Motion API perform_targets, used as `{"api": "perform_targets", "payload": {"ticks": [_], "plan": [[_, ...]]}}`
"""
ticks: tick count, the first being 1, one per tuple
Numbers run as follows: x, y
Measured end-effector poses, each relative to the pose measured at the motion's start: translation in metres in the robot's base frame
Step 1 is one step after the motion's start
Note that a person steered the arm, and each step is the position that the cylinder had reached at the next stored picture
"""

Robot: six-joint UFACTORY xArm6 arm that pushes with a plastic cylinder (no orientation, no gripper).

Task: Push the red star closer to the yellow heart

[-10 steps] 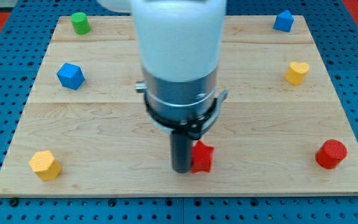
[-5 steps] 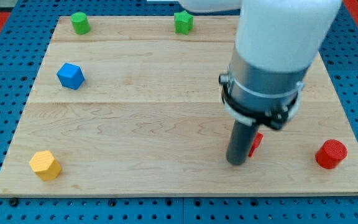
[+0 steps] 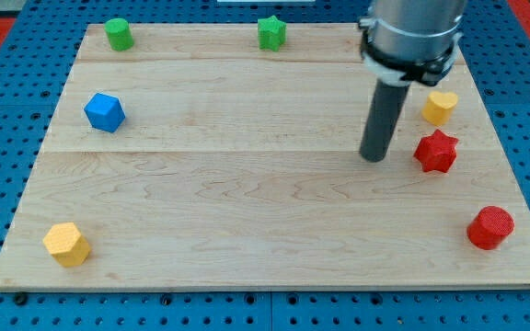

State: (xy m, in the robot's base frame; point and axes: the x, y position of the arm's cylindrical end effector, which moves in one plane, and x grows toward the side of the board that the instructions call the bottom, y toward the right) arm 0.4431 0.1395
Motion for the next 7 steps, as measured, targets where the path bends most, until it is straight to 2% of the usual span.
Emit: {"api": "perform_targets", "payload": {"ticks": [1,2,3,4,5,6,7], "plan": [[0.008,0.033],[0.042,0.018],[0.050,0.024],[0.029,0.042],[0.025,0.040],[0.026,0.053],[0.045,0.054]]}}
